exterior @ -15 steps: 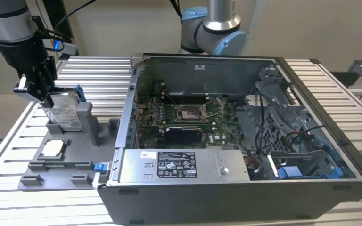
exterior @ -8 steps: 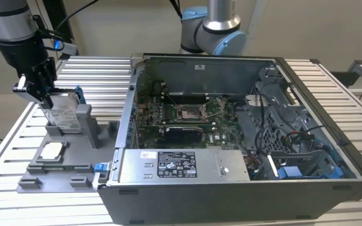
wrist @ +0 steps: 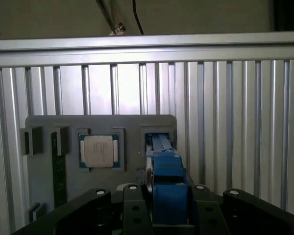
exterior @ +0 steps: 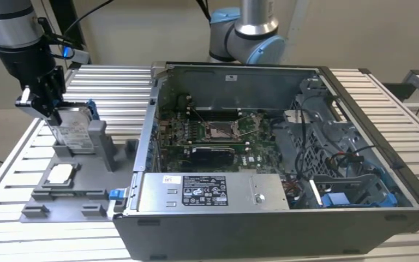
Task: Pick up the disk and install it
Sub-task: 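Pick up the disk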
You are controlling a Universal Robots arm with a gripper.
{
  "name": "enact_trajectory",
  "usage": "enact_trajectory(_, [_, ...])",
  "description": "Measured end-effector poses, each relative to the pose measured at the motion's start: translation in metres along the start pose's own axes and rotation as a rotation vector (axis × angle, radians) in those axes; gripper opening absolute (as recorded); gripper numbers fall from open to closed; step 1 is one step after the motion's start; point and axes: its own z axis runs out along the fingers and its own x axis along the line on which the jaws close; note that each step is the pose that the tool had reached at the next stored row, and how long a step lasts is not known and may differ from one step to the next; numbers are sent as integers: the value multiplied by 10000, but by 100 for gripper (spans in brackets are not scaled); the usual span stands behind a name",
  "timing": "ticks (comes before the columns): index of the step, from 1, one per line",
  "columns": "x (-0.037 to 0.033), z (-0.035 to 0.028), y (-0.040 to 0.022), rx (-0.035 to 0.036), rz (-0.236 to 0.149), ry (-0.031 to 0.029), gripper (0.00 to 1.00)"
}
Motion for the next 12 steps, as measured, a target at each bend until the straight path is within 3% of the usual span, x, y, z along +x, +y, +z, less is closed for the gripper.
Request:
enact_trajectory(5, [1, -9, 1, 0, -1, -8, 0])
enact_trajectory(12, [-1, -94, 2, 0, 0, -7, 0])
